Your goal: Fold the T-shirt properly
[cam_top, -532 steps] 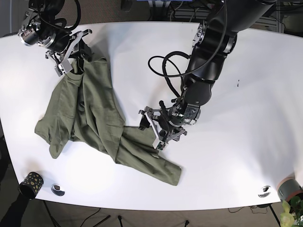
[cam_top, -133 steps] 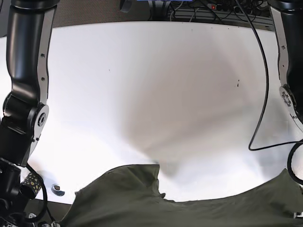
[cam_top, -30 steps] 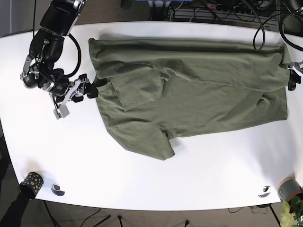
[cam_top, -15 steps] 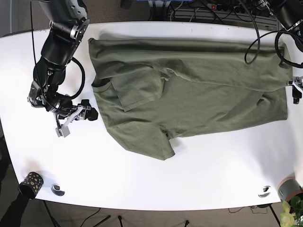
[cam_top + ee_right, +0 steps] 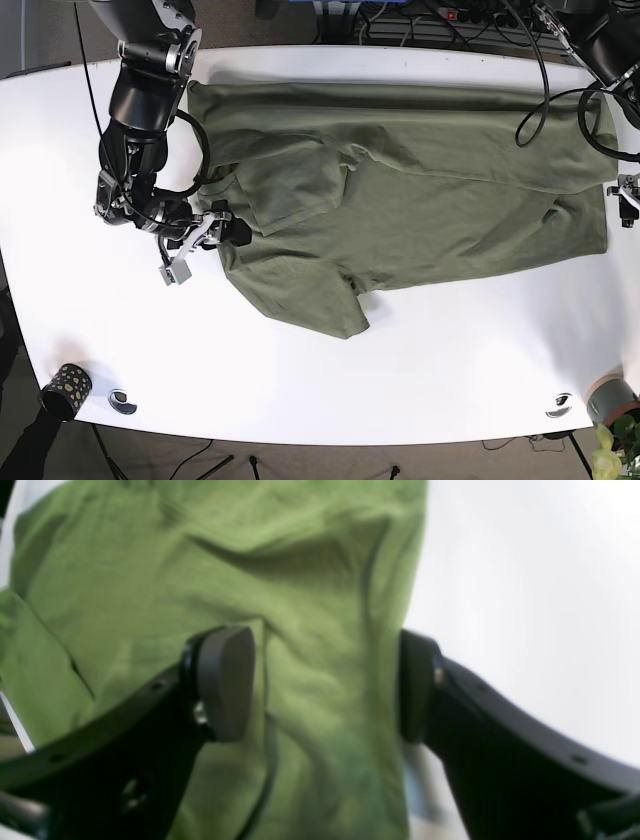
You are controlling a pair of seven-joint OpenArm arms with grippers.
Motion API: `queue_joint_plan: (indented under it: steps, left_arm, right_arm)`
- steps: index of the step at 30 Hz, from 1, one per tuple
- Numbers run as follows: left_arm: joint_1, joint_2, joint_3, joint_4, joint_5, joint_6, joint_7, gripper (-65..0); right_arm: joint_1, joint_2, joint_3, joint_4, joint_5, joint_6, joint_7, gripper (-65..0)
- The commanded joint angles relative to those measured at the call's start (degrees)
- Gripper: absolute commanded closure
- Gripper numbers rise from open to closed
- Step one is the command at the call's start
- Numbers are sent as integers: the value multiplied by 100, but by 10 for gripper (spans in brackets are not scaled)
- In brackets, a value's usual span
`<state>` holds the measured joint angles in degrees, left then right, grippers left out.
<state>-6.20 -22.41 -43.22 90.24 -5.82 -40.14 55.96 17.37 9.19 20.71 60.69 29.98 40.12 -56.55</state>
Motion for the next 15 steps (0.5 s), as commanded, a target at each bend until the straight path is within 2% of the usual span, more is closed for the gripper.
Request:
queue_joint_plan:
  steps: [1,2,5,10,12,15]
  left_arm:
    - [-194,-163,-34,-202,-37,54,-98,-415]
    - [-237,-163,-34,-281,-37,115,-98,-415]
    - [-396,-163,-25,-624,-37,361,-106,-415]
    - [-730,-163,-16,-1397,-37,669,-115,-415]
    - [-853,-163,-16,-1679,-37,722,-177,-415]
    - [-958,-163,-7,-2057,-29,845,-396,-415]
  right_arm:
    - [70,26,-9,46,-92,-12,104,-407]
    - [44,26,-9,46,-92,-12,148,-404]
    - [35,17,-9,37,-92,-12,253,-333]
    - [52,17,-18,37,-92,-12,262,-105]
    - [52,17,-18,37,-92,-12,262,-41]
    - [52,17,-18,37,-92,-12,253,0]
